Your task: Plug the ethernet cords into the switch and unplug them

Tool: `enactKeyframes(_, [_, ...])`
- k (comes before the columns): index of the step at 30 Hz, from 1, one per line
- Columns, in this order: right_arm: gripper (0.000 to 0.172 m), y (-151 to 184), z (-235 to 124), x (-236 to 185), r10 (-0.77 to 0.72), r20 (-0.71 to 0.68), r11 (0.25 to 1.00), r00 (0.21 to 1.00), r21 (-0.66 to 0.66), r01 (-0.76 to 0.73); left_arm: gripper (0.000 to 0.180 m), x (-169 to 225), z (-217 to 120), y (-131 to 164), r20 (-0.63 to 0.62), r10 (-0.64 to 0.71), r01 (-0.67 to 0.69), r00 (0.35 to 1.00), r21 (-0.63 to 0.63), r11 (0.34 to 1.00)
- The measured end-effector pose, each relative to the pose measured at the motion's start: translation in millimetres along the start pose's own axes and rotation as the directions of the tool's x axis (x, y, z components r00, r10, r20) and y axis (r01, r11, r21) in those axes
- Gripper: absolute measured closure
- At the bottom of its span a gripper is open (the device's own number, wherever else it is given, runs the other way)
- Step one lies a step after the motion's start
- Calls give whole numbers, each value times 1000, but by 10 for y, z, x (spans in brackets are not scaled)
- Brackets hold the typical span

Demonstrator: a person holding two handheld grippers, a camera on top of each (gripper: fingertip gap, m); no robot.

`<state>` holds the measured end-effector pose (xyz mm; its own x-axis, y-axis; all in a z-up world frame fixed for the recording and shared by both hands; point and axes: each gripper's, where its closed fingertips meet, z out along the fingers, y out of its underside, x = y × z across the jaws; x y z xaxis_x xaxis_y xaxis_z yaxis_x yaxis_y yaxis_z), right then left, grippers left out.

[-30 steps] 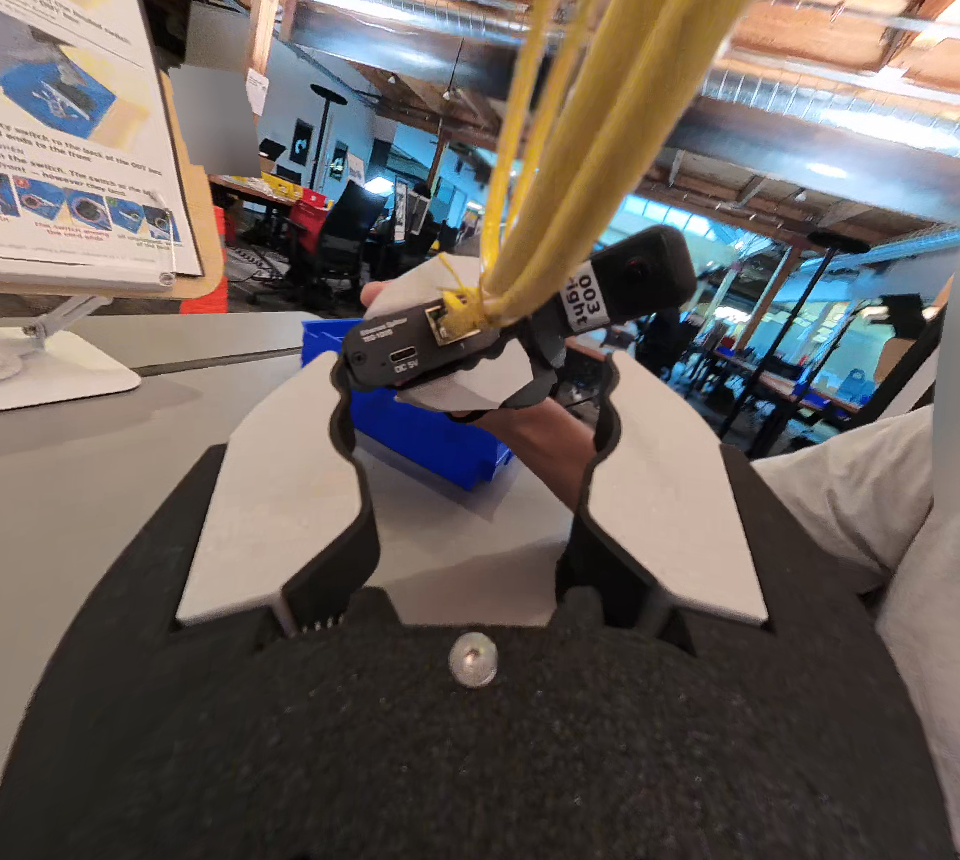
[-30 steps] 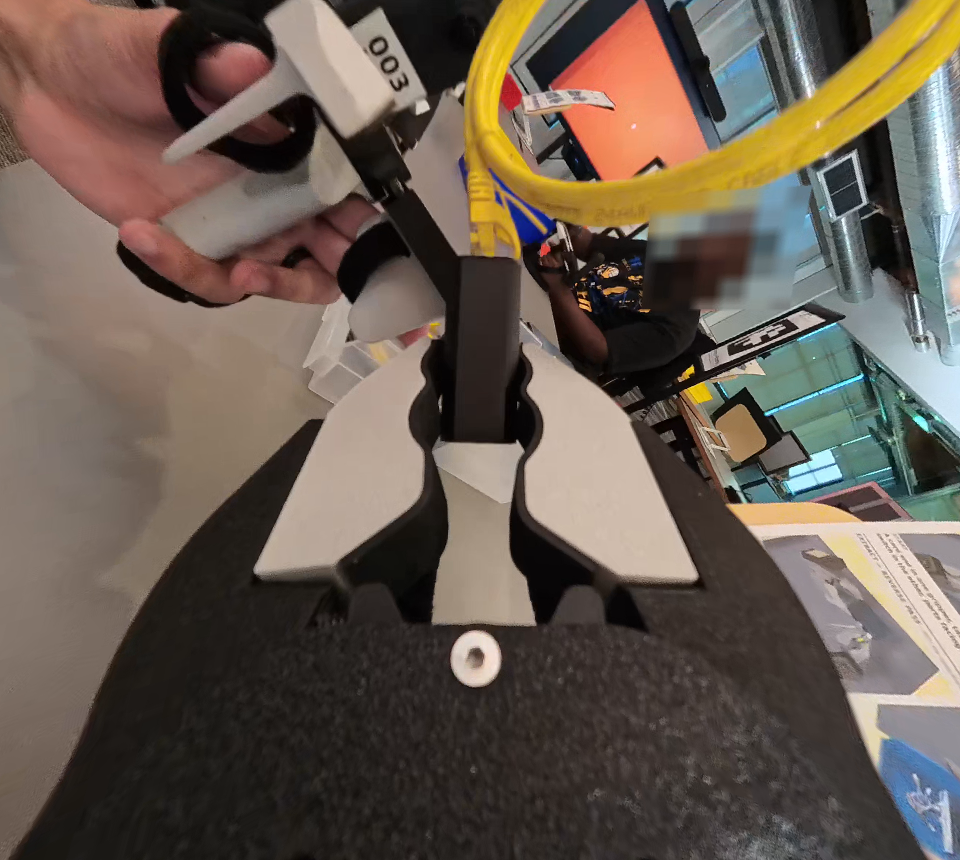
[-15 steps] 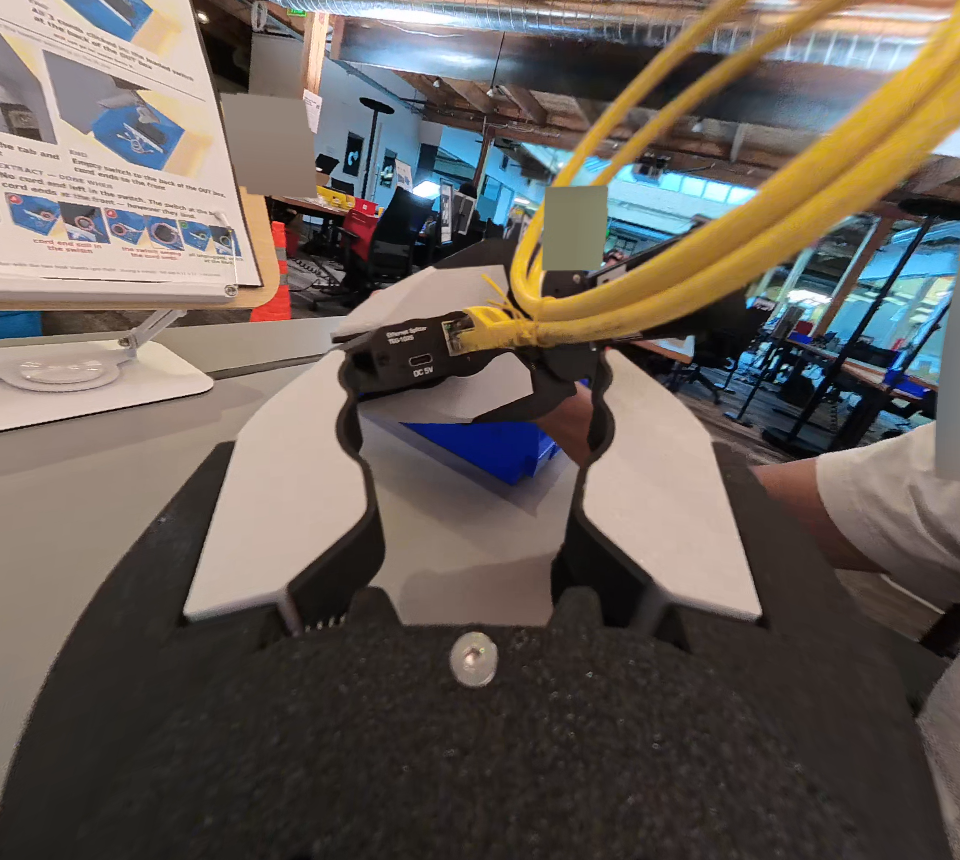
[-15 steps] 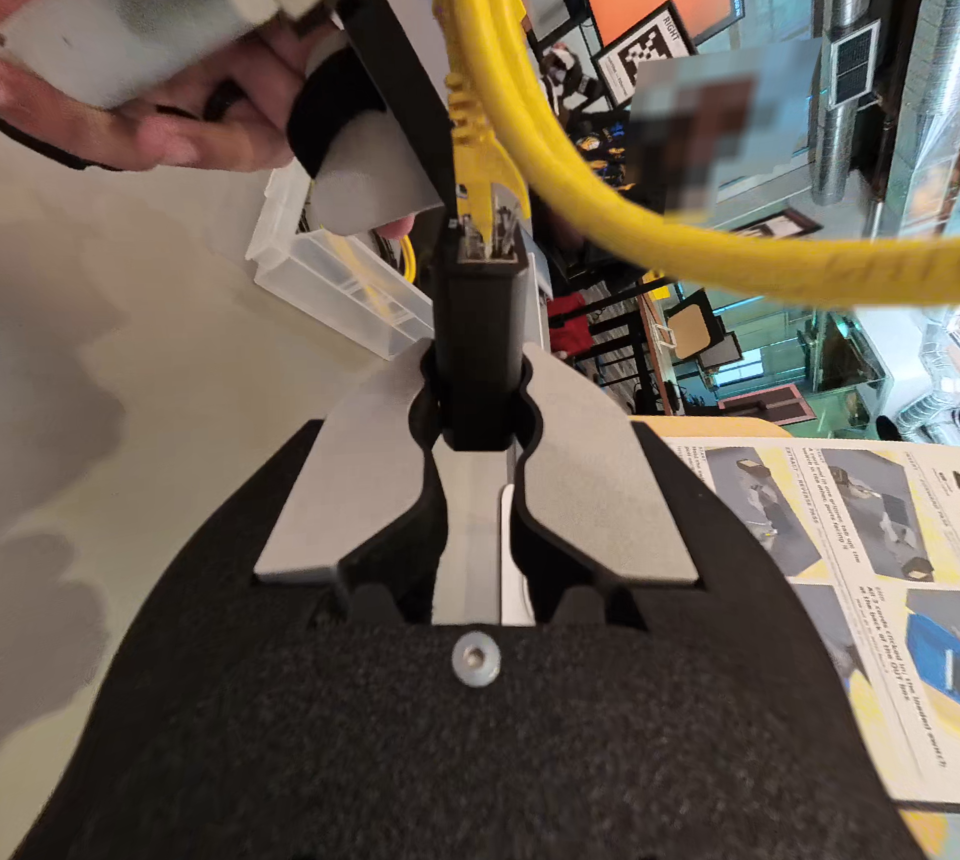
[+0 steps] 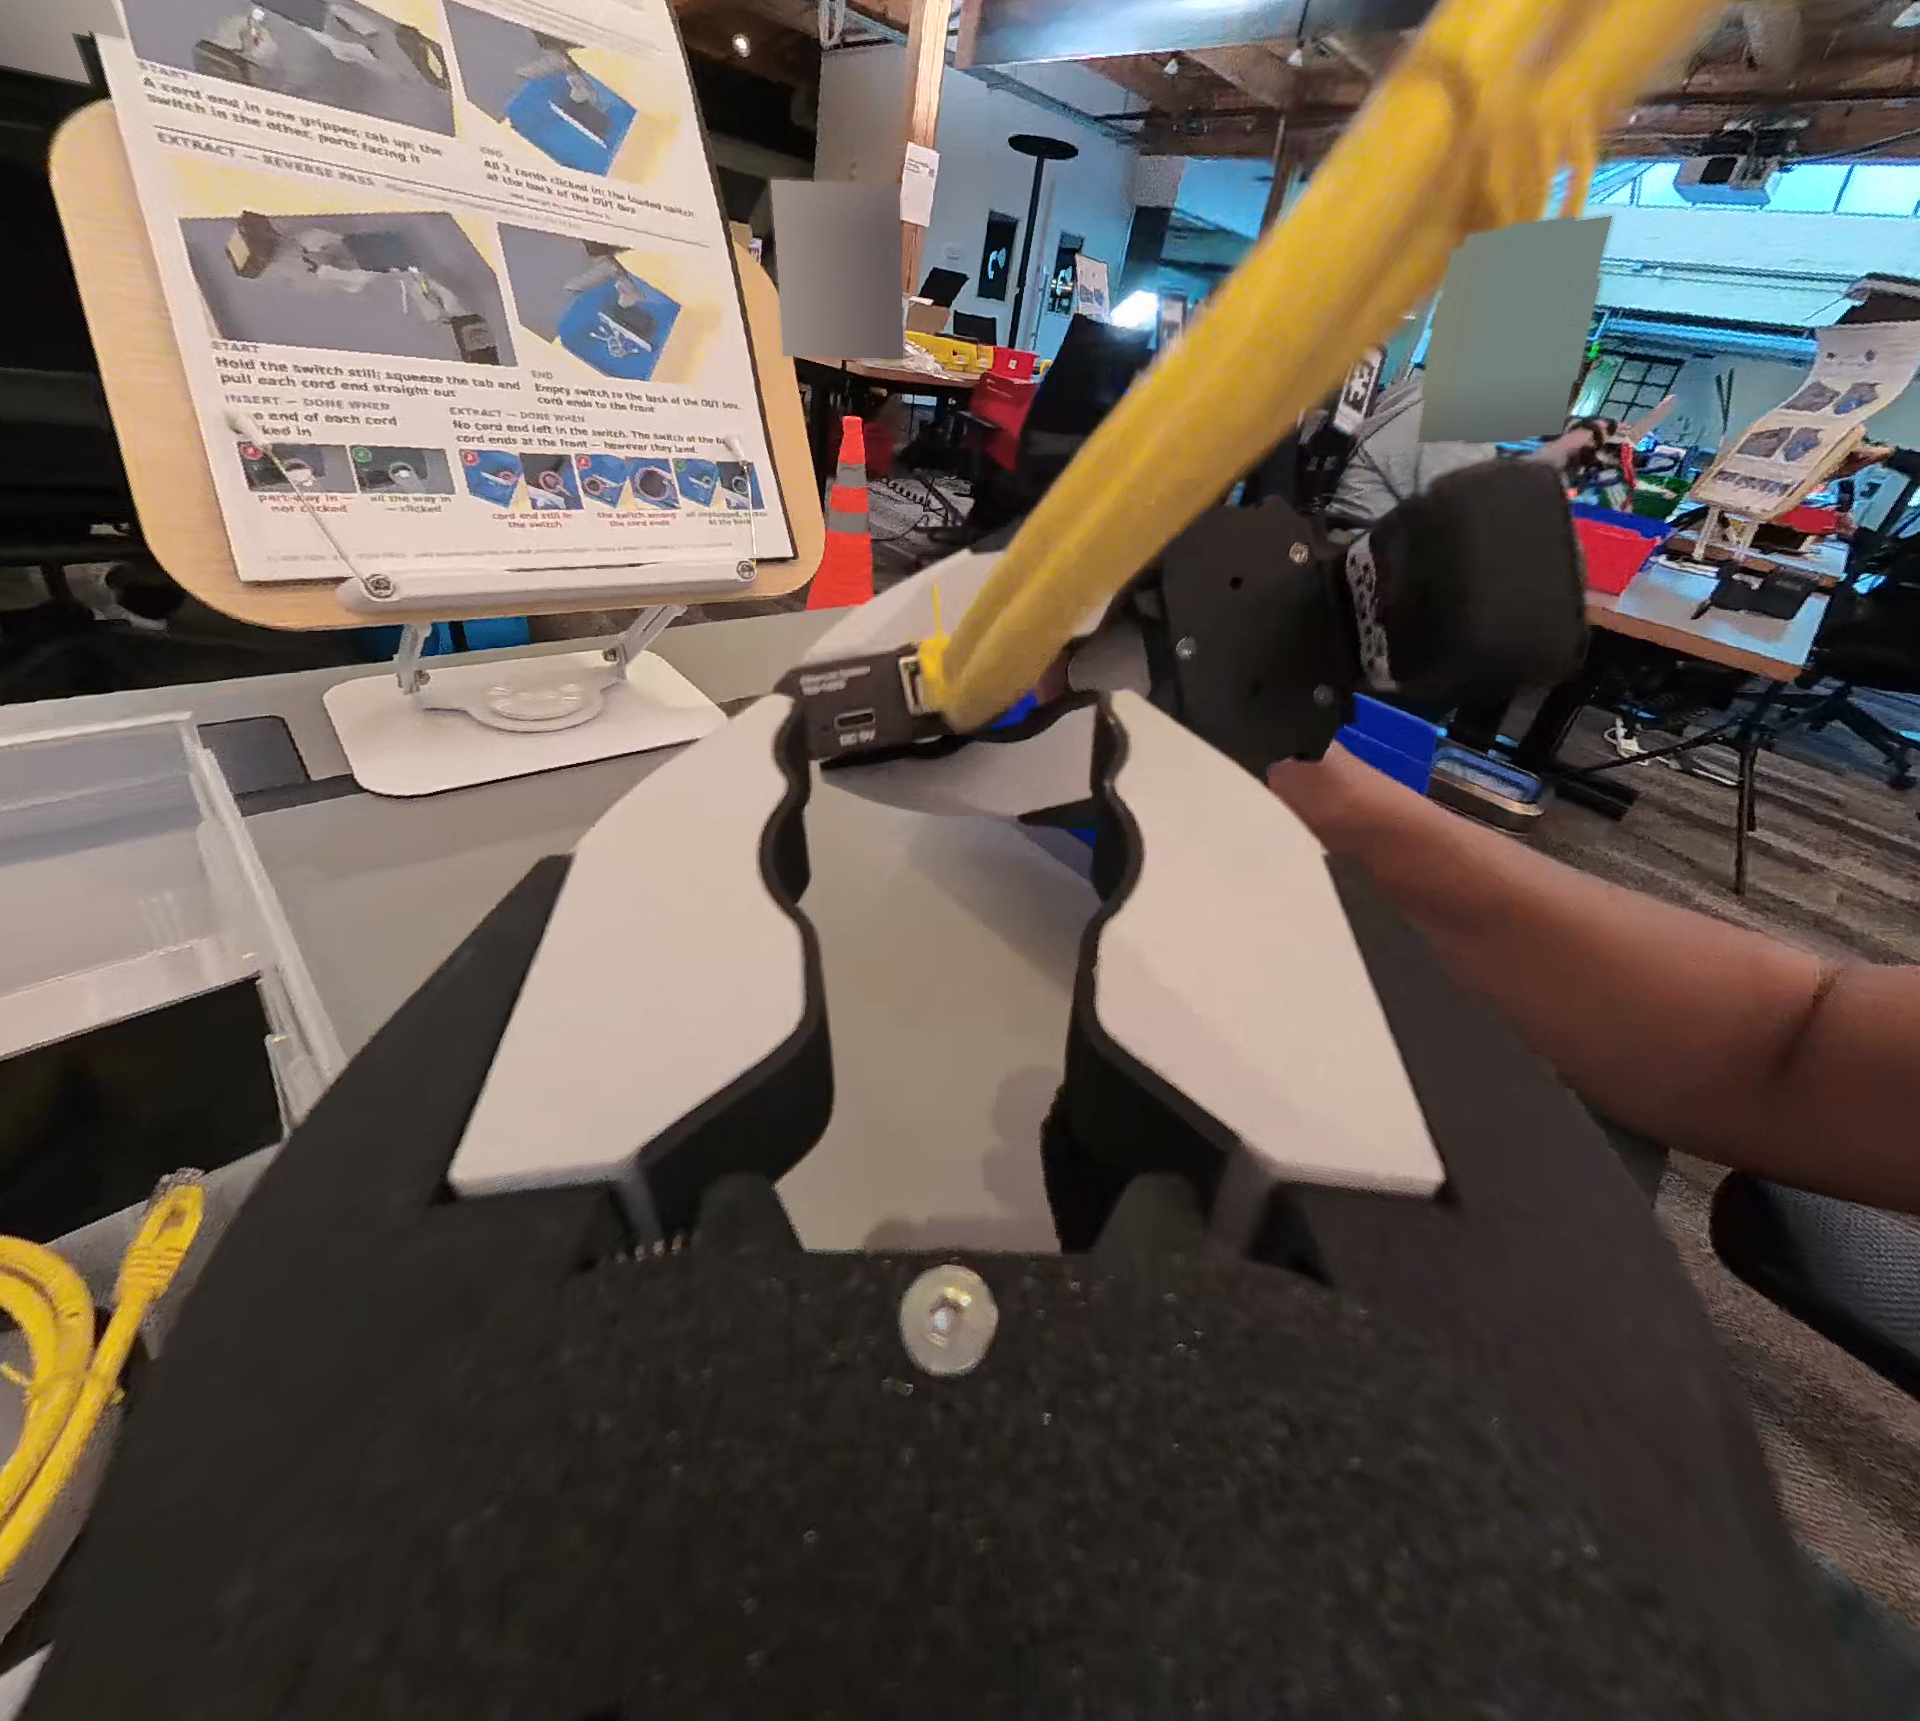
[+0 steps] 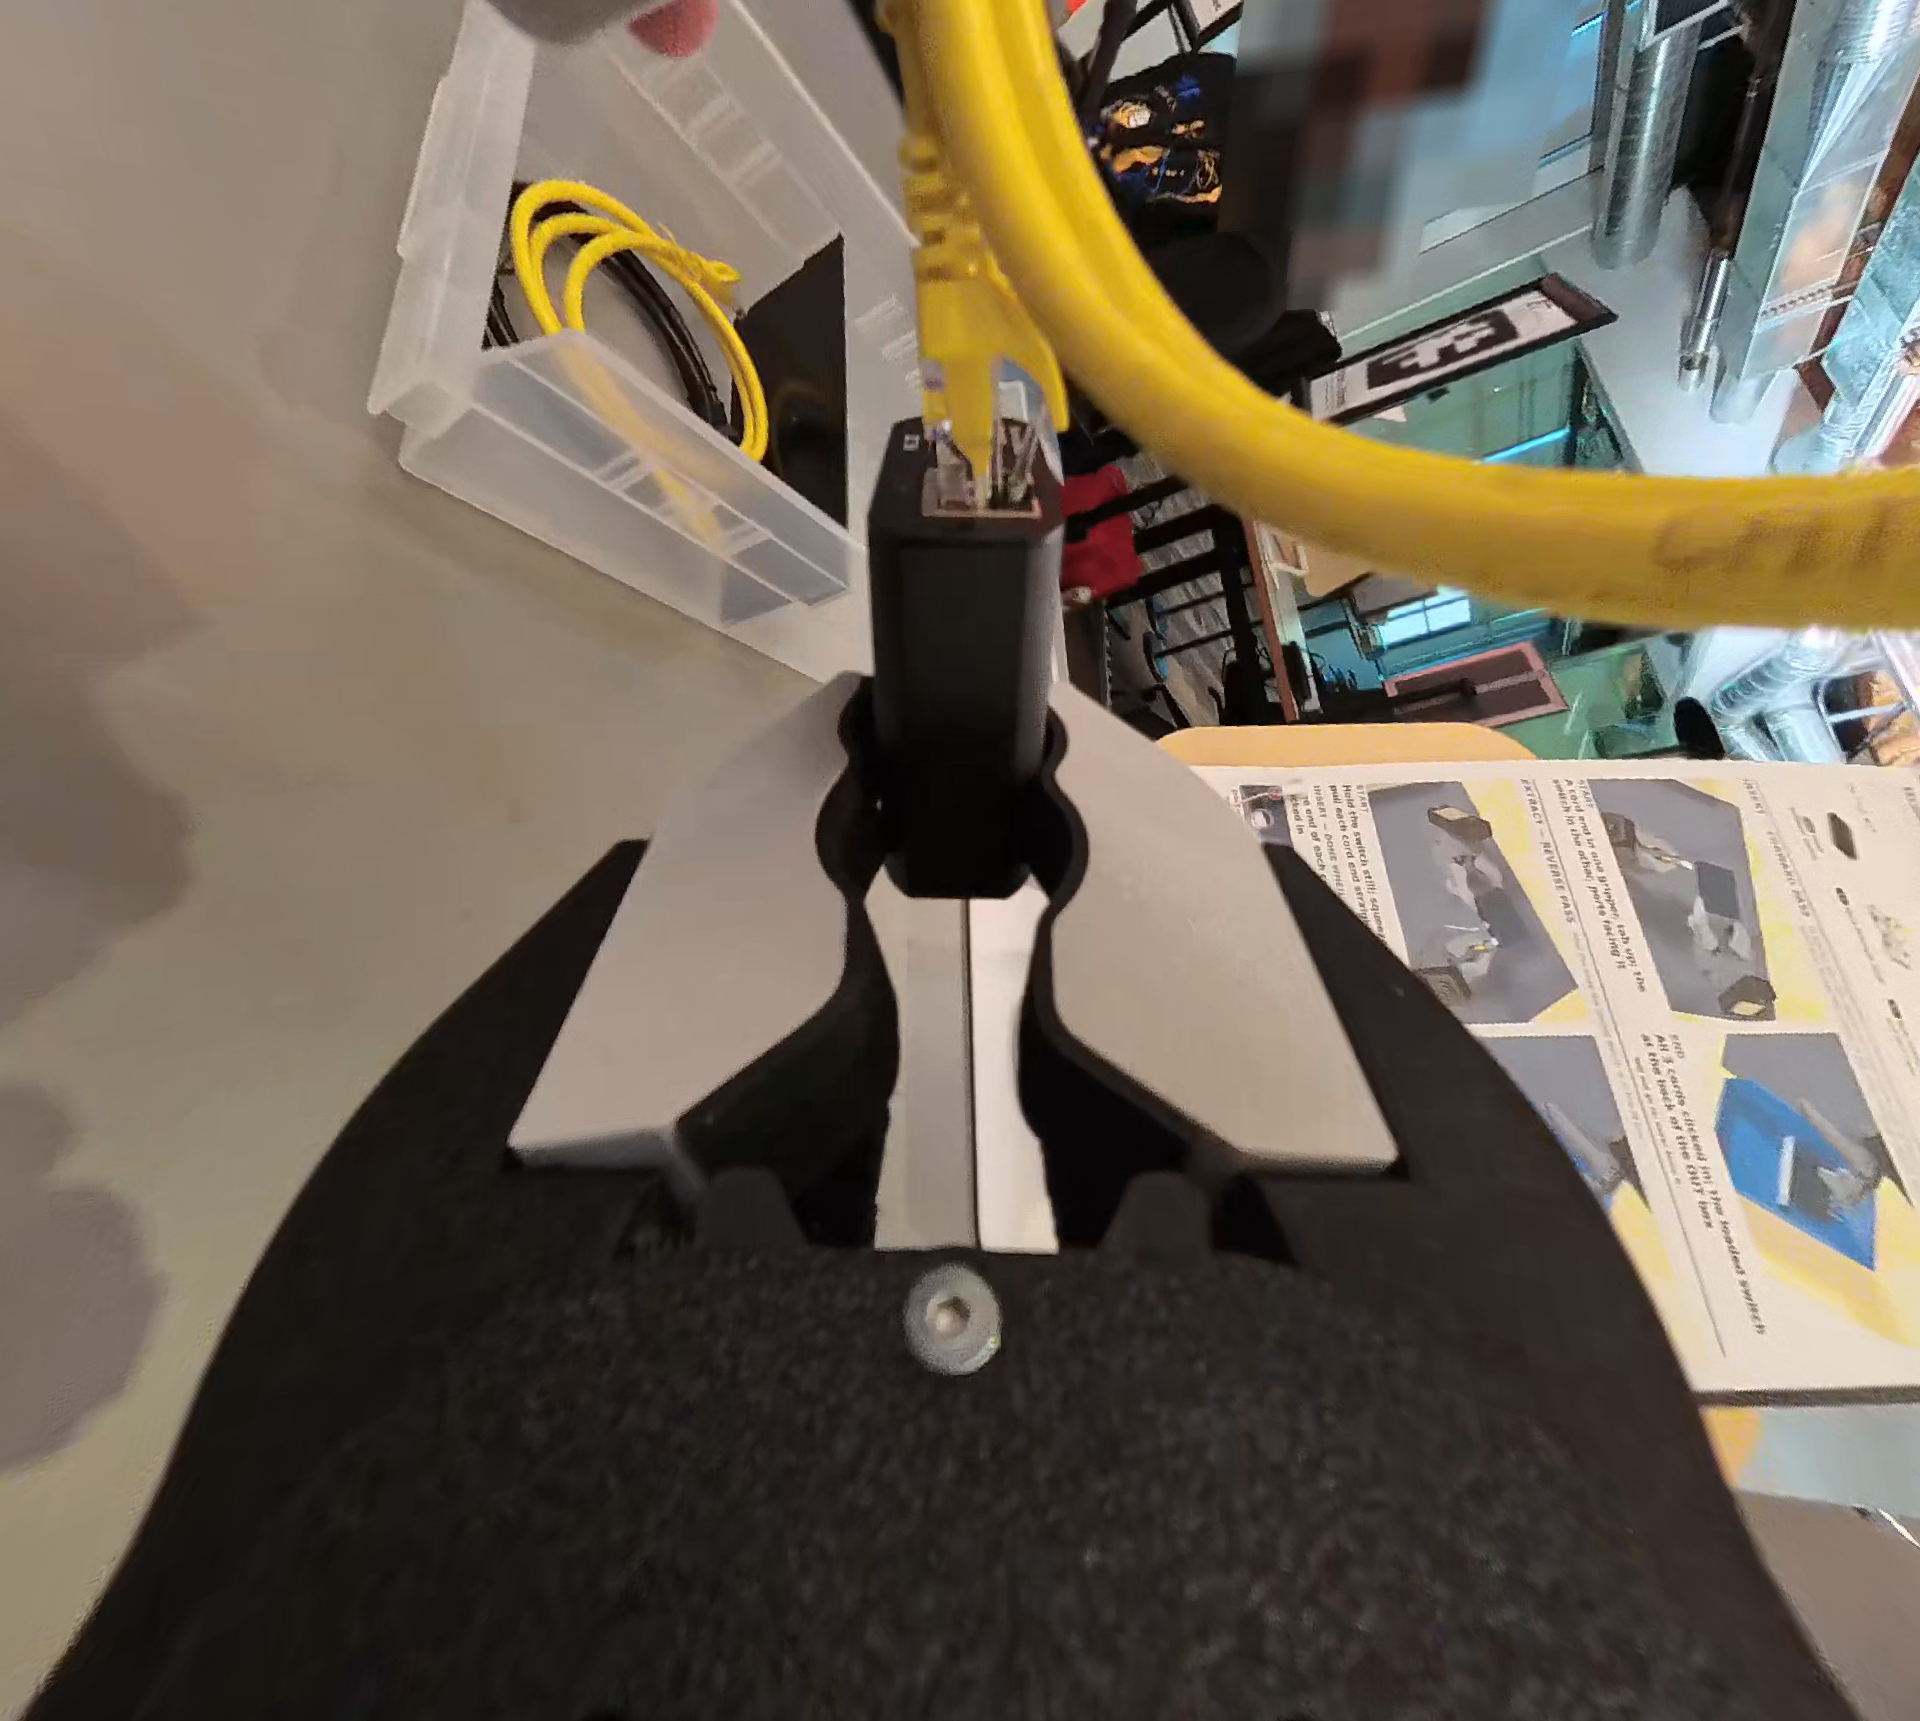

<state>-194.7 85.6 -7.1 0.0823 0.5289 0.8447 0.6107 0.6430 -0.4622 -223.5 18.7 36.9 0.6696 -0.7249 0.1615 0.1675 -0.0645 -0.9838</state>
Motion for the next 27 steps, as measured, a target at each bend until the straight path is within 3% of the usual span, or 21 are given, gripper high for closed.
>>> enactKeyframes(4, [147, 33, 34, -54, -22, 10, 999, 1000, -27, 22, 149, -44, 12, 32, 14, -46, 47, 999, -48, 998])
enactKeyframes(12, [147, 54, 69, -126, -67, 24, 996, 997, -63, 68, 141, -36, 72, 274, 18, -49, 52, 999, -257, 965])
enactKeyframes(15, [147, 42, 77, -158, -80, 32, 995, 996, -63, 82, 150, -76, 48, 173, 39, -45, 52, 998, -201, 978])
enactKeyframes(27, [147, 24, 58, -155, -87, 29, 995, 996, -47, 88, 164, -37, 56, 260, 28, -11, 18, 1000, -266, 964])
